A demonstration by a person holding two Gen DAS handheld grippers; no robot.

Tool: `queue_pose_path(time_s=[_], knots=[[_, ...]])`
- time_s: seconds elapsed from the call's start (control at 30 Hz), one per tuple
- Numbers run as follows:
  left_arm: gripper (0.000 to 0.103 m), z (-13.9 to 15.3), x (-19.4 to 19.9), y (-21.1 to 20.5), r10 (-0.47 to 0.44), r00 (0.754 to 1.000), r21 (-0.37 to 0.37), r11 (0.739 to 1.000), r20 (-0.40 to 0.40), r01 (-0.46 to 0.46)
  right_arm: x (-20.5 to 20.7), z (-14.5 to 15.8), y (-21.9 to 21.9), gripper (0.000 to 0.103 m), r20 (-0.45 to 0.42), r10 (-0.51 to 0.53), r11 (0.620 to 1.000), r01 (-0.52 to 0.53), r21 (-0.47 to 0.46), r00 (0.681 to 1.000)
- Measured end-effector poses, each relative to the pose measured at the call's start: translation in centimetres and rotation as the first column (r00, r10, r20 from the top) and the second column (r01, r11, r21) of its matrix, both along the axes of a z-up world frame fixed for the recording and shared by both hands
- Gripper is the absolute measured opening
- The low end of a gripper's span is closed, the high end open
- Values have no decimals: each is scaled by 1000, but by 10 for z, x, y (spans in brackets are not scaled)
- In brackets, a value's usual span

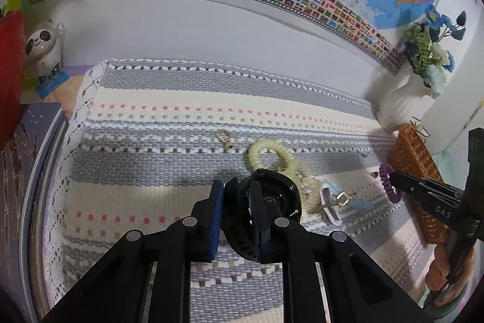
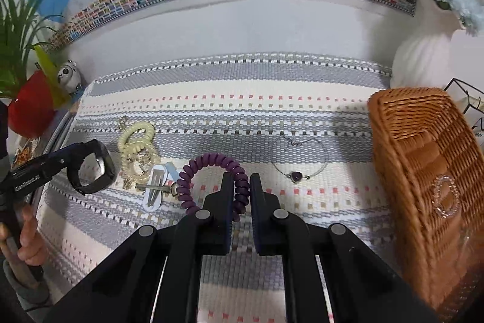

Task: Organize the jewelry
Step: 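Drop the watch from the left tool into the basket while the right tool releases the hair tie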

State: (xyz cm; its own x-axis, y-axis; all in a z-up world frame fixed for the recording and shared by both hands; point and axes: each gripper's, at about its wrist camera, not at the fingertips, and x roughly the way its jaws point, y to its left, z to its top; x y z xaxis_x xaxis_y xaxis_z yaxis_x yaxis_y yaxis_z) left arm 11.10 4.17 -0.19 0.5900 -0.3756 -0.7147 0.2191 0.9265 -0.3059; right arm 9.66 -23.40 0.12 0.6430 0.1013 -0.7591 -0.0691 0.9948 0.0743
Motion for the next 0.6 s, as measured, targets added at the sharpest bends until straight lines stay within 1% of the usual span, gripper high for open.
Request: queue_pose_path(time_s=[0.07, 0.1, 0.13, 0.17, 0.2, 0.27, 0.4, 0.47, 0.5, 0.53, 0.57, 0.6], knots=[[16, 3, -3, -2, -3, 1000, 1, 1000, 13, 3, -9, 4, 0, 12, 5, 1, 1000, -1, 4, 1000], [14, 6, -5, -3, -6, 1000, -1, 1000, 24, 6, -12, 6, -1, 12, 6, 3, 1000, -3, 10, 1000], [5, 9, -6, -4, -13, 999, -8, 1000, 35, 14, -14, 7, -3, 12, 7, 3, 1000, -4, 14, 1000], [1, 11, -8, -4, -17, 999, -13, 1000, 44, 17, -16, 8, -4, 12, 10, 4, 1000, -4, 15, 1000], [1, 14, -9, -5, -18, 999, -9, 1000, 49, 18, -18, 9, -6, 12, 13, 2, 1000, -2, 13, 1000], [1, 16, -9, -6, -11, 999, 24, 1000, 42, 10, -22, 12, -10, 12, 19, -1, 1000, 1, 14, 1000], [3, 5, -6, -4, -47, 999, 51, 998, -13, 48, -25, 12, -17, 12, 17, -11, 1000, 11, 25, 1000], [7, 2, -9, -3, -66, 997, 68, 995, -37, 68, -27, 11, -21, 12, 15, -11, 1000, 10, 30, 1000], [15, 2, -11, -2, -68, 997, 88, 994, -33, 70, -28, 10, -21, 12, 15, -10, 999, 9, 31, 1000], [32, 2, -12, -2, -63, 998, 107, 992, -32, 66, -28, 10, -22, 12, 16, -8, 999, 8, 34, 1000], [43, 1, -13, -2, -52, 998, 140, 989, -29, 56, -29, 10, -23, 12, 16, -6, 999, 5, 37, 1000], [55, 0, -12, -2, -44, 999, 155, 987, -29, 48, -29, 9, -22, 12, 17, -4, 999, 3, 40, 1000]])
